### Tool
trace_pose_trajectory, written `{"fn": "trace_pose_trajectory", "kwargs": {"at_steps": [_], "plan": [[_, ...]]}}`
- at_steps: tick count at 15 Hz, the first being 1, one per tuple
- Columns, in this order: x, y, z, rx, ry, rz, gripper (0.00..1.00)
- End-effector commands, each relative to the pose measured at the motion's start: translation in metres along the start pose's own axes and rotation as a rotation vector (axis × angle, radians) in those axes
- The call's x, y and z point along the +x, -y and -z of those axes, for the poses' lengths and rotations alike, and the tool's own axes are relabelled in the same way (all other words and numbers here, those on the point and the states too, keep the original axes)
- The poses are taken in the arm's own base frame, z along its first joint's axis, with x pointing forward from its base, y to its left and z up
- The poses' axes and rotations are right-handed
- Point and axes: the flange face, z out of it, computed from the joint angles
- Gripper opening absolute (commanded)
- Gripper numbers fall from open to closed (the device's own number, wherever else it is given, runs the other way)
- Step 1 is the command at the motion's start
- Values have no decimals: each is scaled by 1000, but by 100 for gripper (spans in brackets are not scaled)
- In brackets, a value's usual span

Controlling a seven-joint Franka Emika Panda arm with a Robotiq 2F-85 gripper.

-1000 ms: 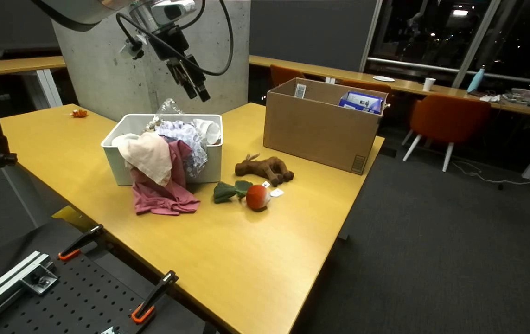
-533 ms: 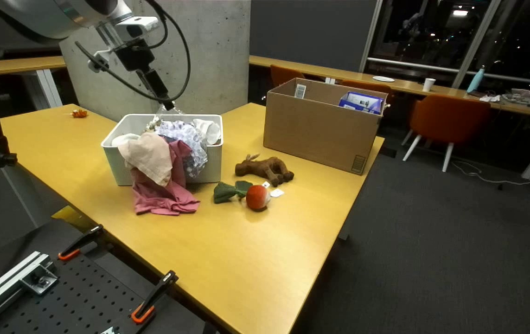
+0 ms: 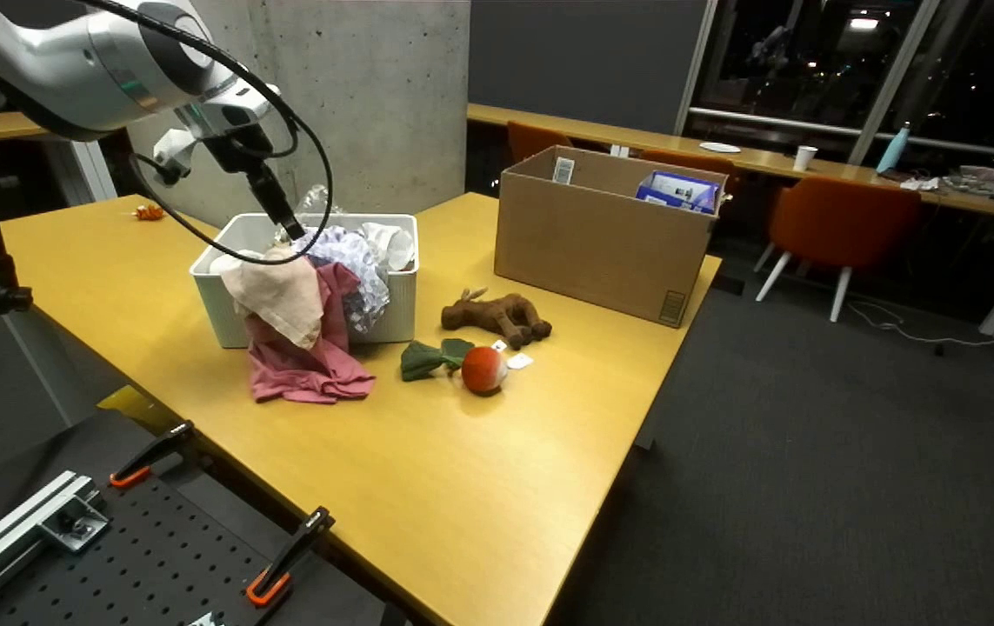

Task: Remove the laundry from the basket and lay it on the table, put back the pitch coloured laundry

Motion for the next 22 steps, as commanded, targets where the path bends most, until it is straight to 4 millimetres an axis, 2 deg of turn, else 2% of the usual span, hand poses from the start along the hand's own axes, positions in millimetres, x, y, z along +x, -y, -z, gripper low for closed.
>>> {"fn": "trace_pose_trajectory", "kwargs": {"at_steps": [1, 3, 6, 10, 12, 17, 22], "plan": [[19, 8, -20, 55, -36, 13, 100], [23, 20, -30, 90, -18, 25, 100], [16, 41, -41, 109, 26, 50, 100], [-1, 70, -44, 156, 130, 53, 100], [-15, 78, -40, 167, 178, 54, 100], [-45, 77, -42, 155, 284, 37, 100], [-58, 62, -47, 94, 343, 6, 100]]}}
